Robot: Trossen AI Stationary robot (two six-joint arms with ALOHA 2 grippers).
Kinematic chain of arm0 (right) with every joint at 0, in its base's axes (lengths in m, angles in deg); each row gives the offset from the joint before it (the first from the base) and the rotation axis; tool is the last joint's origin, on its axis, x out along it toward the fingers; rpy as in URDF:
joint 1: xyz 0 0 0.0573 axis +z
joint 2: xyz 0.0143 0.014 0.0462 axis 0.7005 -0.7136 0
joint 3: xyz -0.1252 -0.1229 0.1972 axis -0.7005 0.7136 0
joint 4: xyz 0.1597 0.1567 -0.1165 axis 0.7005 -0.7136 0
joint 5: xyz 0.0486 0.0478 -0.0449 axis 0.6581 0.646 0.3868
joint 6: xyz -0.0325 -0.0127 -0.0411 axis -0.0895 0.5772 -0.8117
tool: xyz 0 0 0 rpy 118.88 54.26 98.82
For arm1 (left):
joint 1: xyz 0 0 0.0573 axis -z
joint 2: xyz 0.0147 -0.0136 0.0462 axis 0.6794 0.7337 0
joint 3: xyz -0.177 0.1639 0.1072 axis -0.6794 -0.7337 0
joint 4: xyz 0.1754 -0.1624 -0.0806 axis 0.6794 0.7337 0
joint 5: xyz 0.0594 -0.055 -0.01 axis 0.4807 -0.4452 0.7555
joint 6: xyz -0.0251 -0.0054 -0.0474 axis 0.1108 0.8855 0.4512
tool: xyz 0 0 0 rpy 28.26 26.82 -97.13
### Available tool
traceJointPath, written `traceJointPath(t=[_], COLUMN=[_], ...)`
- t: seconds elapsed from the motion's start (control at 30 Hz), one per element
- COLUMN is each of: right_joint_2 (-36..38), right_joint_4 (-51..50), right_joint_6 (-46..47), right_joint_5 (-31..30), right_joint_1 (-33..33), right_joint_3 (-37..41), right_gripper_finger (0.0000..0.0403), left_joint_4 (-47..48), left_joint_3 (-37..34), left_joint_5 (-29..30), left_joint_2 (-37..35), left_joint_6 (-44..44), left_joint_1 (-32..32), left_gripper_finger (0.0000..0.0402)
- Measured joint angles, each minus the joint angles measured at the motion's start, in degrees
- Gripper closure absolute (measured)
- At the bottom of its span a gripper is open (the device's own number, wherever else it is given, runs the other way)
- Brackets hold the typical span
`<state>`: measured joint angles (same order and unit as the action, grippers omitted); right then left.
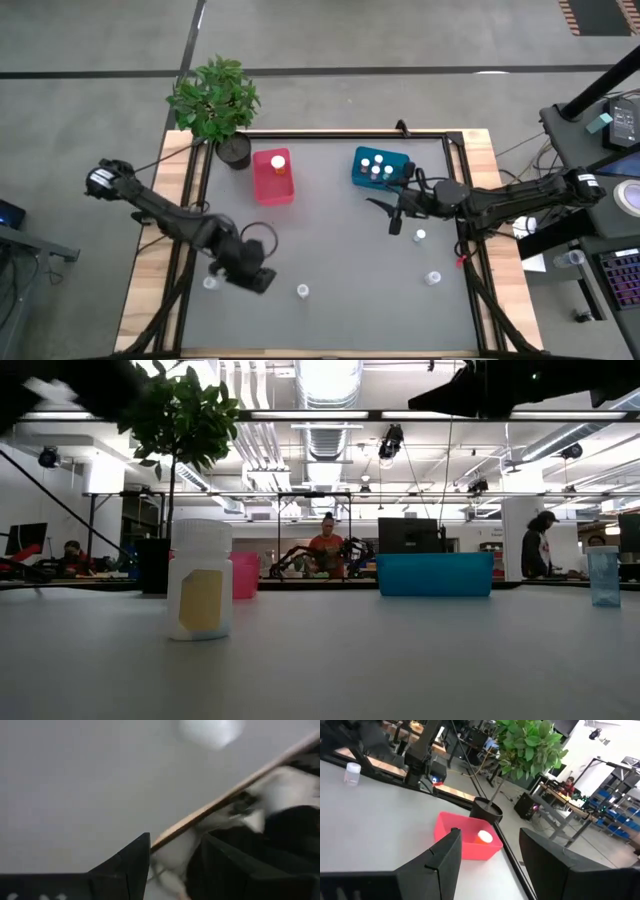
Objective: Pick and place medicine bottles into bin by pill shape (circle, oval)
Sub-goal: Put the left transparent capsule bottle into the red bin
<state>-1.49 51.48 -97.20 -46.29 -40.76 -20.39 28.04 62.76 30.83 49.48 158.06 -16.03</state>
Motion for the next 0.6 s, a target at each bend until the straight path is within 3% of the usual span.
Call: traceJointPath(t=[0.3,0.47,0.6], right_joint_2=[0.7,0.9,0.9], right_joint_4=[0.1,0.2,0.3], right_joint_6=[-1.5,-1.5,-1.7], right_joint_5=[0.0,0.1,0.2], right_joint_1=[0.0,0.0,0.0], right_joint_3=[0.0,0.0,0.0], right_gripper_finger=[0.0216,0.0216,0.0216], left_joint_4=[35.1,33.1,32.5], left_joint_3=[11.1,8.1,6.0], left_joint_5=[-0.2,6.0,6.3], left_joint_2=[4.9,4.4,4.1], left_joint_6=[12.9,18.7,19.0], left_joint_1=[11.7,15.9,16.4], left_gripper_finger=[0.0244,0.0244,0.0244])
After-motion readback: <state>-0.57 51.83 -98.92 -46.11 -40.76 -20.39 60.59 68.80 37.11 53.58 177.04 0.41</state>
